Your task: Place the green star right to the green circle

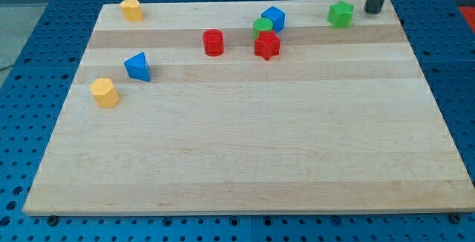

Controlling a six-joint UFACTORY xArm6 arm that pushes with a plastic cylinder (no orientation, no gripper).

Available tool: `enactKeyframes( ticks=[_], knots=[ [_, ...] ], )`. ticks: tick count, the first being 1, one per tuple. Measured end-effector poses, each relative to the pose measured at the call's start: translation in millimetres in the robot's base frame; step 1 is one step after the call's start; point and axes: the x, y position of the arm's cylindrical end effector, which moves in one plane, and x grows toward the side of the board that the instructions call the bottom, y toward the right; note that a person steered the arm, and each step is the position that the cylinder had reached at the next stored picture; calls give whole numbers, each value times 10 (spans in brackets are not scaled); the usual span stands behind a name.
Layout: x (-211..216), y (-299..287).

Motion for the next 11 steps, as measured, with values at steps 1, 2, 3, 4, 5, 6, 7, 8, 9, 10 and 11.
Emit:
enactKeyframes(
  ticks=[1,2,3,4,5,6,7,8,9,10,11],
  knots=[
    [274,-389],
    [199,-95],
    [-111,484],
    [-179,63],
    [137,-928],
    [422,-1437],
    [427,-888],
    [512,-621],
    [837,-883],
    [1153,-1153],
    [995,-1226]
  ],
)
